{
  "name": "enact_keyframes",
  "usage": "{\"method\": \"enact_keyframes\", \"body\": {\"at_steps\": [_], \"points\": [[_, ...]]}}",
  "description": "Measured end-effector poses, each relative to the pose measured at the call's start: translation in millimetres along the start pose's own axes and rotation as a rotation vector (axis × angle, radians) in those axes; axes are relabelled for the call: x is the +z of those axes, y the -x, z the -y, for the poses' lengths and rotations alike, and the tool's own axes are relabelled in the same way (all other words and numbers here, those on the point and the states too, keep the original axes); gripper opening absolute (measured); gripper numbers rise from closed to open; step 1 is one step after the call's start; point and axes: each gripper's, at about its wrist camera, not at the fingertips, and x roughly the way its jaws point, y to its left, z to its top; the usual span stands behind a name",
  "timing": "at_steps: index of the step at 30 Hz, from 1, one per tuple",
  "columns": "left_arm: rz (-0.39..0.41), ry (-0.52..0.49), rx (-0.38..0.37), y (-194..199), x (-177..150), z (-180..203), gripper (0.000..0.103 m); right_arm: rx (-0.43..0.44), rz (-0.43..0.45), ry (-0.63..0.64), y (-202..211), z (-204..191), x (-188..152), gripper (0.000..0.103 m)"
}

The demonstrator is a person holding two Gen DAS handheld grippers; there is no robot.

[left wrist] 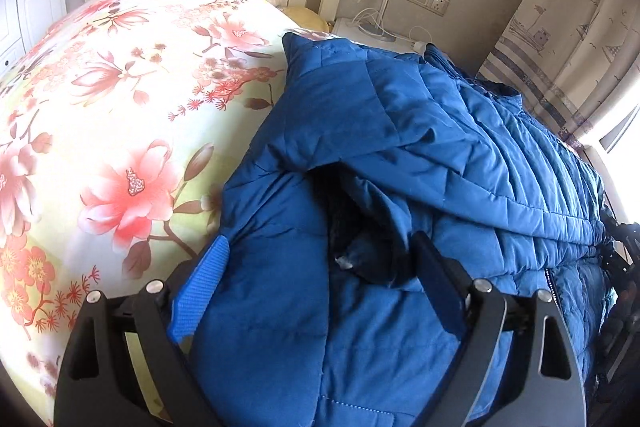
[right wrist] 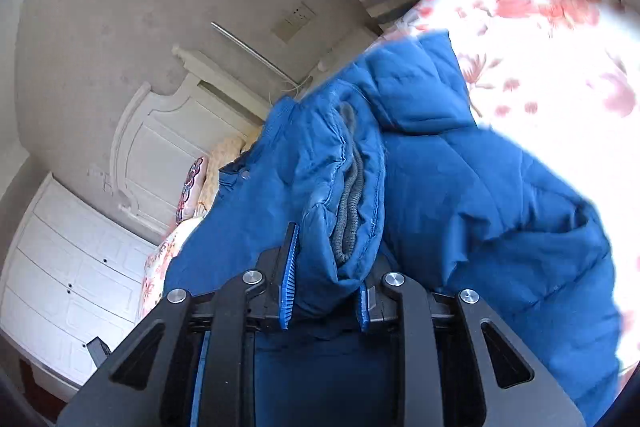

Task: Fold large clothes

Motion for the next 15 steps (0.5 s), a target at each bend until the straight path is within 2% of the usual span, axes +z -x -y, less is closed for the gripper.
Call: {"method": "enact_keyframes", "body": {"at_steps": [3, 5, 8, 11, 15], "points": [[-0.002, 0.000, 0.003, 0, 0, 0, 0.091, -0.005, 0.005, 0.025, 2, -6, -3, 0.025], [-0.002, 0.003, -0.001, 0, 0, 0, 0.092, 0.009, 0.044, 0.017, 10, -6, -5, 0.025], [-0.002, 0.004, -0.004, -1, 0, -1, 0.092, -0.010, 0.091, 0.085, 21, -21, -15, 0.024], [-0.002, 0.007, -0.007, -1, 1, -2, 0.092, -0.106, 0.049, 0.095, 9, -23, -22, 0.024], [0.001, 0.010, -0.012, -1, 1, -3, 0.092, -0.128, 0.004, 0.042, -1, -12, -23, 0.022]]}}
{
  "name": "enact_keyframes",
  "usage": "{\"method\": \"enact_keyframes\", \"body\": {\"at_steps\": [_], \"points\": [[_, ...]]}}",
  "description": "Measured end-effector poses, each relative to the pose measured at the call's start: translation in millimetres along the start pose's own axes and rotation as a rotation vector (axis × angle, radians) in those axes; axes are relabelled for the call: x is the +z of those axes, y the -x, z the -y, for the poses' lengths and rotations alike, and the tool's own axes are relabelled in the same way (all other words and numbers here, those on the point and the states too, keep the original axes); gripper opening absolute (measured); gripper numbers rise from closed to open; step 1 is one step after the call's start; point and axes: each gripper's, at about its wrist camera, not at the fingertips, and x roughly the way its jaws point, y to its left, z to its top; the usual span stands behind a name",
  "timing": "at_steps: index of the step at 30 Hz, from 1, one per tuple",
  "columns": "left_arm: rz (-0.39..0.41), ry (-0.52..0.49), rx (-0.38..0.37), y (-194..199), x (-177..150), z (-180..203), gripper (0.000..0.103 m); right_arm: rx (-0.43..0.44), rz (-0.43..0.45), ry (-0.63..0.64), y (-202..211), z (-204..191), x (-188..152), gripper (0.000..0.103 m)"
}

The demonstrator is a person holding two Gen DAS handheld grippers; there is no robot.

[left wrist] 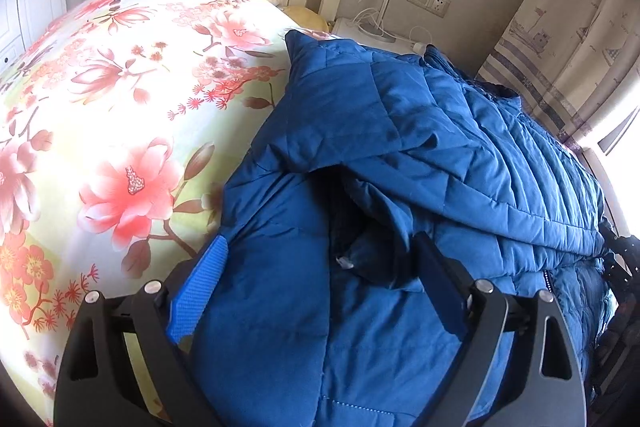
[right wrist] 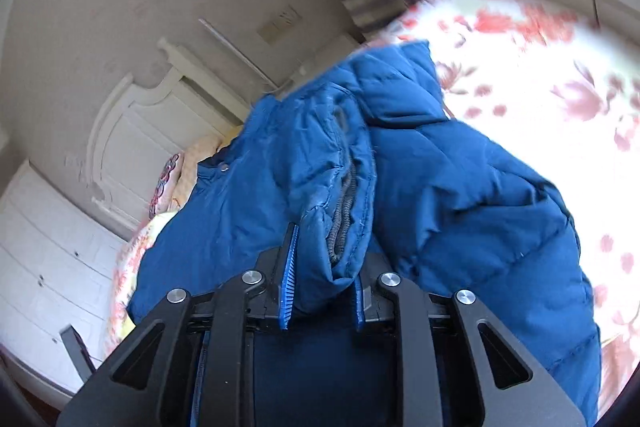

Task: Fold large clothes

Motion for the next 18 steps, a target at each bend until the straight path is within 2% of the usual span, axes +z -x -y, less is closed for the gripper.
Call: {"method": "enact_keyframes", "body": {"at_steps": [2, 3, 4, 6, 8, 11, 14, 15, 16, 17, 18], "points": [[0.001, 0.001, -0.001, 0, 0, 0, 0.092, -0.056, 0.017, 0.031, 11, -8, -3, 0.026], [0.001, 0.002, -0.002, 0, 0, -1, 0.092, -0.082, 0.041, 0.034, 18, -10, -5, 0.036], [0.001, 0.004, -0.004, 0, 0, -1, 0.092, -0.148, 0.116, 0.041, 35, -15, -8, 0.040], [0.000, 0.003, -0.003, 0, 0, 0, 0.092, -0.201, 0.220, 0.123, 52, -33, -10, 0.040], [-0.001, 0.001, -0.002, 0, 0, 1, 0.092, -0.211, 0.247, 0.266, 53, -61, -8, 0.040], [0.000, 0.002, -0.002, 1, 0, 1, 0.093, -0.208, 0.204, 0.402, 31, -91, -1, 0.040], [0.001, 0.004, -0.004, 1, 0, 1, 0.093, -0.309, 0.094, 0.500, -10, -101, 0, 0.043], [0.005, 0.008, -0.008, 2, 0, 1, 0.093, -0.359, 0.027, 0.522, -27, -98, -6, 0.050], [0.013, 0.014, -0.014, 3, 0, 0, 0.092, -0.394, -0.025, 0.554, -45, -90, -15, 0.052], [0.037, 0.029, -0.010, 8, -1, -3, 0.092, -0.393, -0.004, 0.579, -48, -87, -18, 0.052], [0.080, 0.045, 0.006, 17, -3, -5, 0.087, -0.394, -0.004, 0.579, -48, -84, -21, 0.052]]}}
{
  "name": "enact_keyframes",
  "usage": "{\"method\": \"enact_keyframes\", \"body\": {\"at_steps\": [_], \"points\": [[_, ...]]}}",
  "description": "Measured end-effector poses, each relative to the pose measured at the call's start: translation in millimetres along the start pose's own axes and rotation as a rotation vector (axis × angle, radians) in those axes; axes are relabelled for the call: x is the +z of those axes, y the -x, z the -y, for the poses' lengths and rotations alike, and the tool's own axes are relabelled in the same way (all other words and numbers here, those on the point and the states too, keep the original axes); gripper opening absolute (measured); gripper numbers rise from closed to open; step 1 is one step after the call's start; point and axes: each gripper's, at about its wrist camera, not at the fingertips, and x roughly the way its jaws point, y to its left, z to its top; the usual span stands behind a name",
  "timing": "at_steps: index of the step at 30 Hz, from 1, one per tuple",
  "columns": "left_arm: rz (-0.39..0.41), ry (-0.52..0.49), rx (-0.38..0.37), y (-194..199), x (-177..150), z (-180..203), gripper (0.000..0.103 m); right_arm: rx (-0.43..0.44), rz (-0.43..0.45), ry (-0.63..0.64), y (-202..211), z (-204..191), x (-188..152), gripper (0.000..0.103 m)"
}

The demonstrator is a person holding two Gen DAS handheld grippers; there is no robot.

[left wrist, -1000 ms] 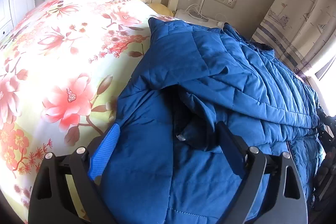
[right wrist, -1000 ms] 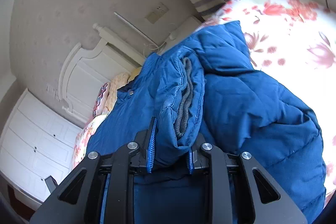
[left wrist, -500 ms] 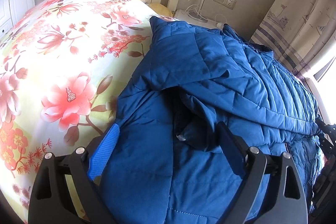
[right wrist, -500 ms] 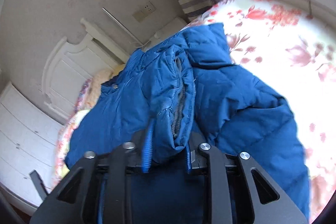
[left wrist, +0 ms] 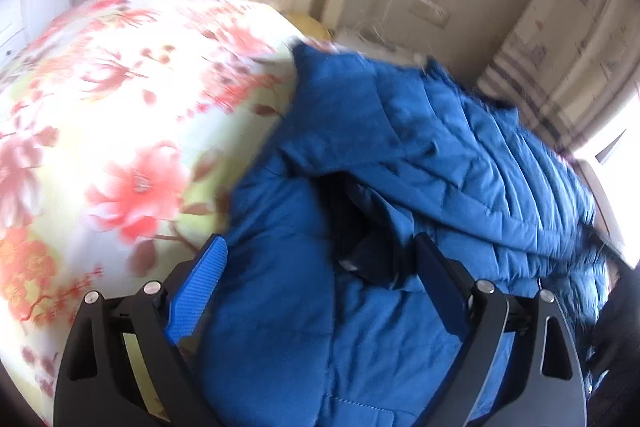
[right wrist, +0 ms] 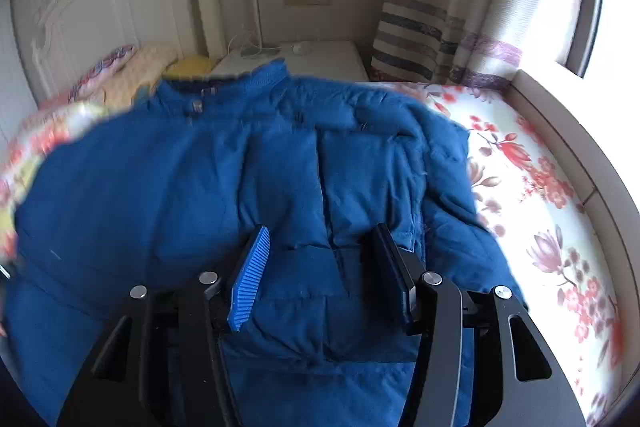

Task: Fold large clothes

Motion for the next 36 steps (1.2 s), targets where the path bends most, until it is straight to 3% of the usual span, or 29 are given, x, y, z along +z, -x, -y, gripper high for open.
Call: {"method": "enact_keyframes", "body": {"at_steps": [2, 4, 5, 7, 11, 14, 17, 20, 22, 24, 27, 28, 31, 33, 36], "points": [[0.171, 0.039, 0.016, 34, 0, -3, 0.078, 0.000, -0.004, 0.008, 2, -1, 0, 0.053], [0.322, 0.052, -0.016, 67, 10, 3, 0.081, 0.001, -0.005, 0.009, 1, -3, -1, 0.054], [0.335, 0.050, -0.032, 73, 17, 8, 0.086, 0.004, -0.006, 0.008, 1, -2, -1, 0.054], [0.274, 0.009, -0.080, 70, 43, 31, 0.091, 0.010, -0.004, 0.003, 2, -1, -2, 0.054], [0.176, -0.098, -0.075, 36, 73, 77, 0.092, 0.023, -0.004, -0.008, 0, 2, 0, 0.054], [0.074, -0.167, -0.023, -14, 75, 101, 0.092, 0.025, -0.003, -0.010, 0, 3, 1, 0.054], [-0.059, -0.233, 0.084, -70, 56, 106, 0.095, 0.032, -0.003, -0.010, 0, 3, 0, 0.055], [-0.029, -0.302, 0.127, -73, 44, 113, 0.099, 0.041, -0.002, -0.015, 1, 3, 0, 0.056], [-0.049, -0.275, 0.079, -62, 52, 114, 0.098, 0.044, -0.002, -0.013, 1, 3, 0, 0.057], [-0.003, -0.272, 0.033, -47, 67, 117, 0.099, 0.046, -0.002, -0.011, 1, 2, 0, 0.058], [0.073, -0.314, 0.070, -45, 86, 125, 0.101, 0.054, 0.001, -0.016, 2, 3, 0, 0.059], [0.063, -0.316, 0.081, -53, 91, 124, 0.101, 0.055, 0.001, -0.017, 1, 3, 0, 0.059], [-0.082, -0.257, 0.107, -101, 95, 103, 0.101, 0.057, 0.004, -0.014, 2, 2, 1, 0.059], [-0.078, -0.222, 0.054, -109, 89, 91, 0.101, 0.058, 0.005, -0.010, 2, 1, 1, 0.060], [-0.069, -0.224, 0.047, -108, 87, 89, 0.101, 0.077, 0.015, -0.011, 4, 2, 0, 0.064]]}}
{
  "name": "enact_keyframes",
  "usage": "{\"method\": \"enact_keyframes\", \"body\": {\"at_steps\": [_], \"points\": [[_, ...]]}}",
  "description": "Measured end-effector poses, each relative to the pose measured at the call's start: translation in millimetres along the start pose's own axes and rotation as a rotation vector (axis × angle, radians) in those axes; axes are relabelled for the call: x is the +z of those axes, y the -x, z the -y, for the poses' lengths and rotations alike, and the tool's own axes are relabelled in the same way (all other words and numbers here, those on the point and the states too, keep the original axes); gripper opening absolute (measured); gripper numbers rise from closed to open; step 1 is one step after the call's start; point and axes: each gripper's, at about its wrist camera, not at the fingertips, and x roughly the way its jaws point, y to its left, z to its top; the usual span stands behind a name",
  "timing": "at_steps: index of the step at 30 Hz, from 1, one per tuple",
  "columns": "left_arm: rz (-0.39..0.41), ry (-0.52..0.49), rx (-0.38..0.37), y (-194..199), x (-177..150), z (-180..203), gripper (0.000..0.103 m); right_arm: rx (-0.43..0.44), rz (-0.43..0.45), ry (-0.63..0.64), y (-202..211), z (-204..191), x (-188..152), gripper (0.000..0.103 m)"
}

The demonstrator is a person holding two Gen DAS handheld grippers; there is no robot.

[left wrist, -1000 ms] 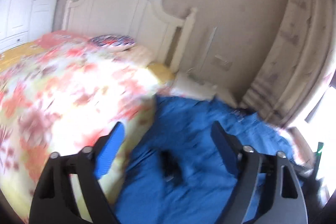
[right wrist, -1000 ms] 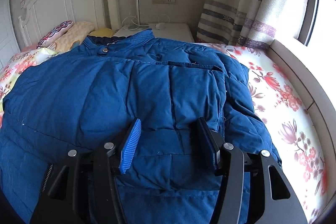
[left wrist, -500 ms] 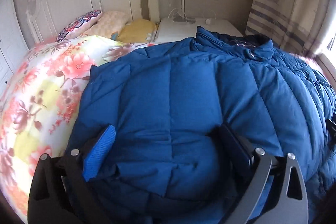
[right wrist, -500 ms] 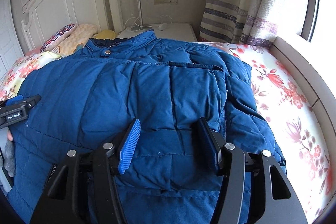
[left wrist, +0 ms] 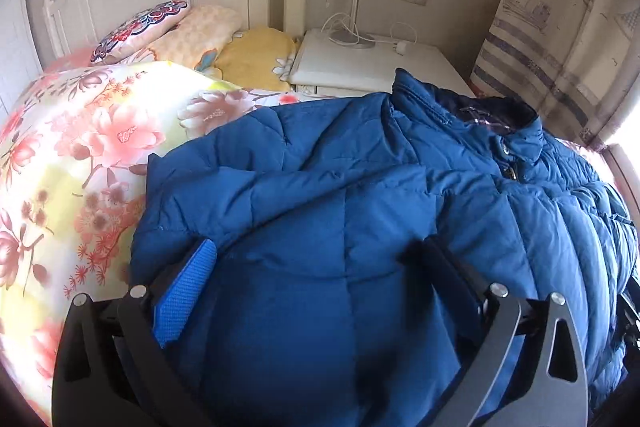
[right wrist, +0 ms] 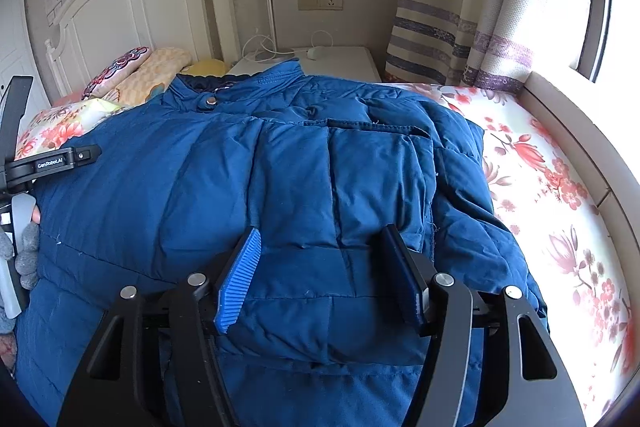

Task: Fold large clothes

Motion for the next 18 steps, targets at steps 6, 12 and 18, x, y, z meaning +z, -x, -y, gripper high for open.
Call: {"method": "enact_keyframes", "body": {"at_steps": [6, 12, 18], "points": [[0.021, 0.013, -0.033, 4, -3, -6, 0.101, -0.029, 0.192, -0.003, 42, -12, 13, 0.065], [0.024, 0.011, -0.039, 5, -1, -6, 0.101, 0.021, 0.123, 0.203, 8, -76, 44, 0.067], [0.029, 0.019, -0.054, 6, 0, -9, 0.101, 0.055, -0.069, 0.244, -48, -90, 33, 0.074]]}}
